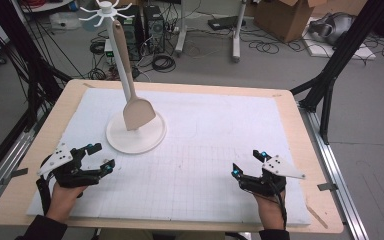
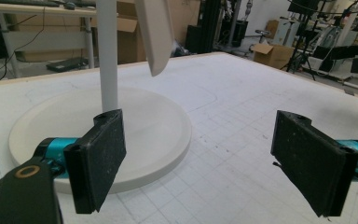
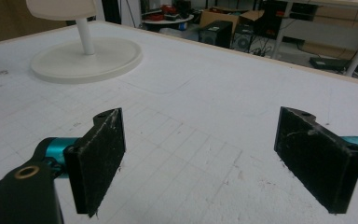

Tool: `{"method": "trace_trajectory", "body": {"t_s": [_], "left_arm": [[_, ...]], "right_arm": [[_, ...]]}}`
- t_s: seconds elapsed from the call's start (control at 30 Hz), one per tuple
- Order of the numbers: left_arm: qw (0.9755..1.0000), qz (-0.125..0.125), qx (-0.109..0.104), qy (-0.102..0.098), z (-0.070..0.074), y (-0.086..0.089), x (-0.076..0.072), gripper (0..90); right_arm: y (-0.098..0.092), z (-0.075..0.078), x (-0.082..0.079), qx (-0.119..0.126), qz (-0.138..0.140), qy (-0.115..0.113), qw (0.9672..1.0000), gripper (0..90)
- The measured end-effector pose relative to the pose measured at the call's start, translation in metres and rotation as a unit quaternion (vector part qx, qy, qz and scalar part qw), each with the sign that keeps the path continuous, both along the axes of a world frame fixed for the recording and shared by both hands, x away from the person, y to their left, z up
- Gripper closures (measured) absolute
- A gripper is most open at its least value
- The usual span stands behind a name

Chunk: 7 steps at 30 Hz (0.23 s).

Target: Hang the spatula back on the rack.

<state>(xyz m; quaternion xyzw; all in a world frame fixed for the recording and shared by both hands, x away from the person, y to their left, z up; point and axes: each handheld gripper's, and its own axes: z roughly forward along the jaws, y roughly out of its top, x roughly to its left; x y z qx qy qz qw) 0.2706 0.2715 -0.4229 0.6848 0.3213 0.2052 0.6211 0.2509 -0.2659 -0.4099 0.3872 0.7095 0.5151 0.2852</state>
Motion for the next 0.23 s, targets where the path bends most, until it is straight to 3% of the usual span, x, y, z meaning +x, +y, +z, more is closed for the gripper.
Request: {"method": "trace_trajectory", "body": {"t_s": [0.23], "left_arm": [[1.0, 0.004, -0.004, 0.001, -0.0001, 0.0015, -0.0011, 18.1]], "right_arm": [[0.0006, 0.0008, 0.0001, 0.002, 0.001, -0.001, 1.0, 15.2]]}}
